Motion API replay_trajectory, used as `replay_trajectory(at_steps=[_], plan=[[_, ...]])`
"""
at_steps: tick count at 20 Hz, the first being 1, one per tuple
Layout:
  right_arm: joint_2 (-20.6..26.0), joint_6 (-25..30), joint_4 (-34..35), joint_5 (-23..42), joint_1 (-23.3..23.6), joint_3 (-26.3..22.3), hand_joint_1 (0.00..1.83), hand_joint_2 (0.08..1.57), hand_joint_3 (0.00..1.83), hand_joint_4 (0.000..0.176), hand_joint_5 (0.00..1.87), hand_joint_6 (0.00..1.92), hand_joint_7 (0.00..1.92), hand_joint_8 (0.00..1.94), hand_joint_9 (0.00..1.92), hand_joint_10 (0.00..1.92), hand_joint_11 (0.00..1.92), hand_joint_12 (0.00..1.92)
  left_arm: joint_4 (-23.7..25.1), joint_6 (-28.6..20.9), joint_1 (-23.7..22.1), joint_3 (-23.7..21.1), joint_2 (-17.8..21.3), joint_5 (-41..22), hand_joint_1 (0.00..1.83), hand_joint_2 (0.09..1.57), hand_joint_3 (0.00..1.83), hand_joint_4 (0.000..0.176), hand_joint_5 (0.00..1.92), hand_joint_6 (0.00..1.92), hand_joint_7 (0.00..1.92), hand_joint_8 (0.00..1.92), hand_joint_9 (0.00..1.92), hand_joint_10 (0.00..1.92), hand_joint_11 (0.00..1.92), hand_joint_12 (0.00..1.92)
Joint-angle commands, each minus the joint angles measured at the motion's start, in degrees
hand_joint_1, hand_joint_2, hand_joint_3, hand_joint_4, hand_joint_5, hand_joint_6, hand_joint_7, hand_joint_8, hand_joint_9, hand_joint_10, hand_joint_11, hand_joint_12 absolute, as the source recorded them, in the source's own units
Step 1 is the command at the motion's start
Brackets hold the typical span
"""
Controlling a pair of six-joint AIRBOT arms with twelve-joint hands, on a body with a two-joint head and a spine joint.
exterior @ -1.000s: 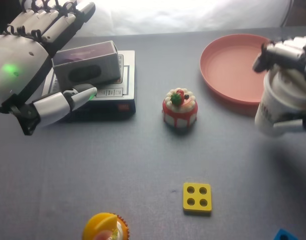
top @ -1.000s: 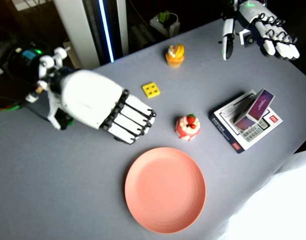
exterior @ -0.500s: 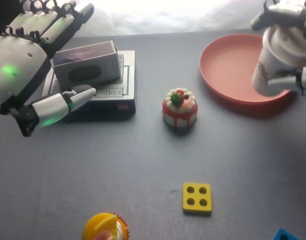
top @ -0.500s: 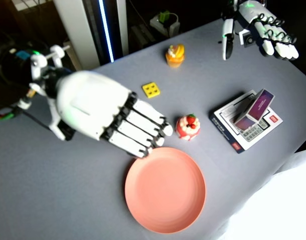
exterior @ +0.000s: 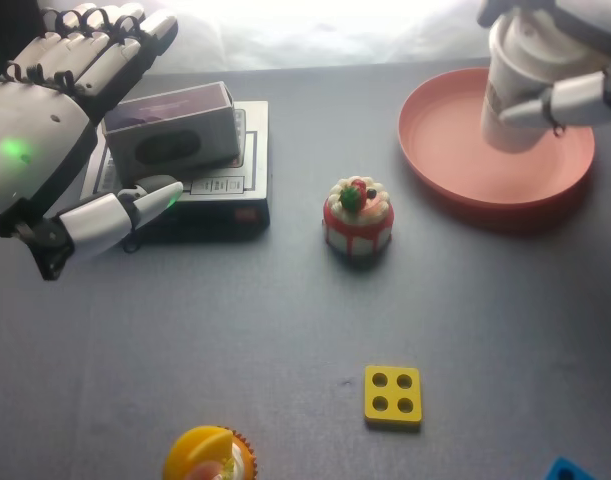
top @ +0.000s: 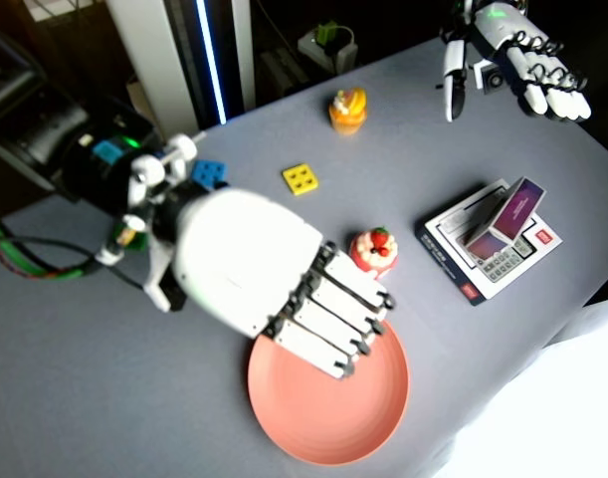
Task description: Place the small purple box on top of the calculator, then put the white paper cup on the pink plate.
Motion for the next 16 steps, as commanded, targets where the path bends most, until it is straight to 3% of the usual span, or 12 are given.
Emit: replay_trajectory(at_steps=[1,2,3,4,5,7,8,10,11,12,13,16], plan=[[-0.9,-1.1,0.9,4.2,1.1,0.9,1.11,1.2,0.01,0.0,0.24,0.85,0.33,1.04,0.27,1.46,0.09,1.92,1.1,-0.1,-0.6,-0.2,-0.3,-7.8,0.73,1.2,0.01,0.059,0.01,0.0,0.0,0.0,0.0,0.0,0.0,0.0],[-2.0,-2.5,2.4,2.9,1.5,2.0,1.13,1.21,0.01,0.0,0.23,0.83,0.31,1.02,0.26,1.51,0.11,1.92,1.1,-0.1,-0.6,-0.2,-0.3,-7.8,0.72,1.2,0.0,0.057,0.0,0.0,0.0,0.0,0.0,0.0,0.0,0.0],[-3.1,-3.2,3.4,1.5,1.8,3.4,1.24,1.28,0.02,0.0,0.2,0.8,0.55,1.47,0.41,1.79,0.39,1.92,1.1,-0.1,-0.6,-0.2,-0.4,-7.8,0.71,1.21,0.01,0.062,0.0,0.0,0.0,0.0,0.0,0.0,0.0,0.0],[-4.3,-3.6,4.5,0.0,2.0,5.1,1.28,1.27,0.0,0.0,0.09,0.52,0.67,1.54,0.73,1.92,0.82,1.92,1.1,-0.2,-0.6,-0.2,-0.5,-7.9,0.71,1.21,0.01,0.057,0.0,0.0,0.0,0.0,0.0,0.0,0.0,0.0],[-5.0,-3.9,5.4,-0.8,2.0,5.9,1.28,1.27,0.0,0.0,0.09,0.52,0.67,1.54,0.73,1.92,0.82,1.92,1.1,-0.2,-0.6,-0.2,-0.5,-8.0,0.71,1.21,0.01,0.057,0.0,0.0,0.0,0.0,0.0,0.0,0.0,0.0],[-6.4,-4.5,7.2,-2.5,2.0,7.9,1.09,1.22,0.0,0.0,0.16,0.63,0.27,1.37,0.28,1.65,0.19,1.92,1.1,-0.3,-0.5,-0.1,-0.7,-8.2,0.7,1.21,0.0,0.052,0.01,0.0,0.0,0.0,0.0,0.0,0.0,0.0],[-7.2,-4.5,8.0,-3.0,2.0,8.8,1.06,1.21,0.0,0.0,0.16,0.7,0.19,1.35,0.16,1.59,0.04,1.92,1.1,-0.3,-0.5,-0.1,-0.8,-8.3,0.69,1.21,0.0,0.052,0.01,0.0,0.0,0.0,0.0,0.0,0.0,0.0],[-8.1,-4.5,9.1,-3.9,2.0,10.0,1.01,1.17,0.0,0.0,0.09,0.62,0.09,0.78,0.03,1.36,0.0,1.86,1.1,-0.5,-0.4,0.0,-0.8,-8.5,0.69,1.21,0.0,0.043,0.0,0.0,0.0,0.0,0.0,0.0,0.0,0.0],[-8.7,-5.0,10.4,-4.7,1.9,10.9,0.9,1.11,0.0,0.047,0.03,0.4,0.1,0.3,0.0,0.93,0.0,1.59,1.1,-0.7,-0.3,0.0,-0.9,-8.6,0.69,1.21,0.0,0.035,0.01,0.0,0.0,0.0,0.0,0.0,0.0,0.0],[-8.9,-5.0,10.9,-5.0,1.8,11.2,0.9,1.11,0.0,0.047,0.03,0.4,0.1,0.3,0.0,0.93,0.0,1.59,1.1,-0.8,-0.3,0.1,-1.0,-8.7,0.69,1.21,0.0,0.035,0.01,0.0,0.0,0.0,0.0,0.0,0.0,0.0],[-9.1,-5.0,11.5,-5.0,1.2,11.5,0.84,1.07,0.0,0.085,0.0,0.24,0.07,0.16,0.0,0.69,0.0,1.36,1.1,-0.8,-0.2,0.1,-1.0,-8.8,0.7,1.21,0.0,0.033,0.01,0.0,0.0,0.0,0.0,0.0,0.0,0.0],[-9.1,-5.0,12.1,-5.2,0.3,11.5,0.73,1.01,0.0,0.112,0.0,0.0,0.0,0.0,0.04,0.14,0.0,0.47,1.1,-1.0,-0.1,0.1,-1.0,-9.1,0.7,1.21,0.0,0.036,0.01,0.0,0.0,0.0,0.0,0.0,0.0,0.0]])
